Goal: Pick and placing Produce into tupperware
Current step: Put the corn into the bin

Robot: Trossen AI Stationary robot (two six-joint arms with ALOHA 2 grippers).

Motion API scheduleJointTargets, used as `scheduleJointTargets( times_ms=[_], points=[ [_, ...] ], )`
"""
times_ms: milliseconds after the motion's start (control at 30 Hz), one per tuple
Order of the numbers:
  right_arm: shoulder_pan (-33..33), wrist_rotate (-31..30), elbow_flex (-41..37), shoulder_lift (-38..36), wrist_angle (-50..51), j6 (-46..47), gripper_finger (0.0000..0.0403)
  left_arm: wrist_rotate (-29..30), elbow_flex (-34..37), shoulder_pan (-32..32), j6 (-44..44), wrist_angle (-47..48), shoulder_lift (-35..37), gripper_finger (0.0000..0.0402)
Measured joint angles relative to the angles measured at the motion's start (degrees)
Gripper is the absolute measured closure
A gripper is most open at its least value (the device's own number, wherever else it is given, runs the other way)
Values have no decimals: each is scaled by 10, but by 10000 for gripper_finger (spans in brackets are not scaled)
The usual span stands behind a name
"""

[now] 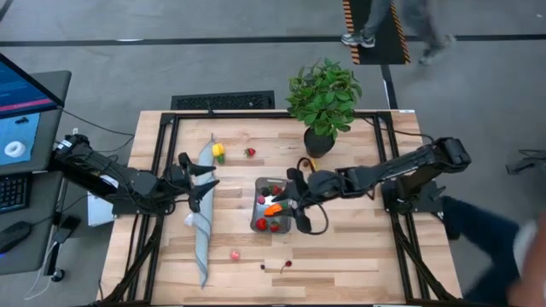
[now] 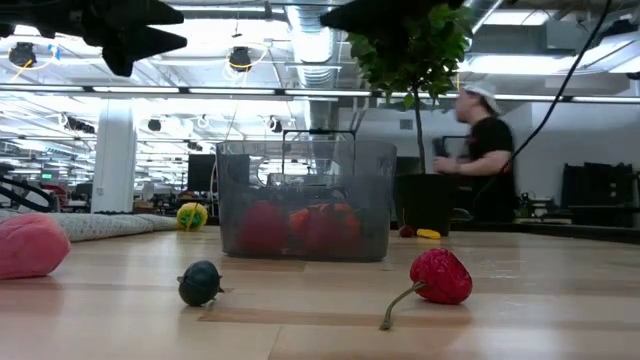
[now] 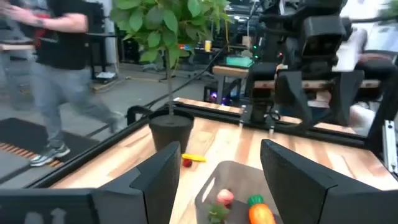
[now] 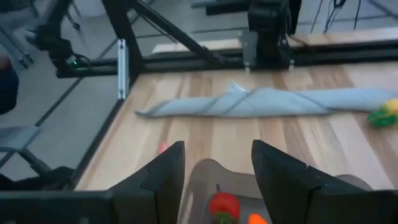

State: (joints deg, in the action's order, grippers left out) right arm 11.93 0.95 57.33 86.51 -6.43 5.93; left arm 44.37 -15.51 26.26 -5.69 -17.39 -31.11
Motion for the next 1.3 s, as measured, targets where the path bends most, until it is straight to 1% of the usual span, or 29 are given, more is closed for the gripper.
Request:
scheduleJointTargets(
  times_ms=[100, 200, 267, 400, 467, 533, 733, 800, 867, 933, 1100, 1200, 1300],
  points=[
    [20, -43, -20, -25, 0, 0, 198, -10, 0, 0, 4, -8, 0, 190],
    [42, -108, -55, -57, -17, 0, 201, -18, 0, 0, 8, -20, 0, 190],
    [57, -154, -87, -80, -39, 5, 203, 2, 0, 0, 10, -23, 0, 190],
    [81, -233, -163, -128, -91, 28, 207, 76, 0, -8, -13, -16, 0, 190],
    [93, -269, -196, -148, -110, 44, 207, 96, 0, -13, -21, -15, 0, 190],
    [103, -310, -222, -165, -112, 63, 206, 101, 0, -20, -22, -15, 0, 190],
    [126, -502, -267, -180, -106, 141, 206, 100, 0, -34, -21, -13, 0, 190],
    [130, -564, -271, -179, -90, 167, 209, 99, 0, -37, -22, -14, 0, 190],
    [131, -609, -271, -179, -59, 195, 212, 99, 0, -39, -25, -14, 0, 190],
    [127, -629, -271, -179, -26, 229, 217, 99, 0, -42, -32, -14, 0, 190],
    [109, -629, -271, -174, 58, 346, 232, 100, 0, -51, -46, -14, -1, 190],
    [95, -624, -272, -146, 100, 410, 240, 100, 0, -50, -46, -14, -7, 190],
    [80, -605, -271, -105, 99, 451, 247, 100, 0, -50, -46, -14, -18, 190]
  ],
)
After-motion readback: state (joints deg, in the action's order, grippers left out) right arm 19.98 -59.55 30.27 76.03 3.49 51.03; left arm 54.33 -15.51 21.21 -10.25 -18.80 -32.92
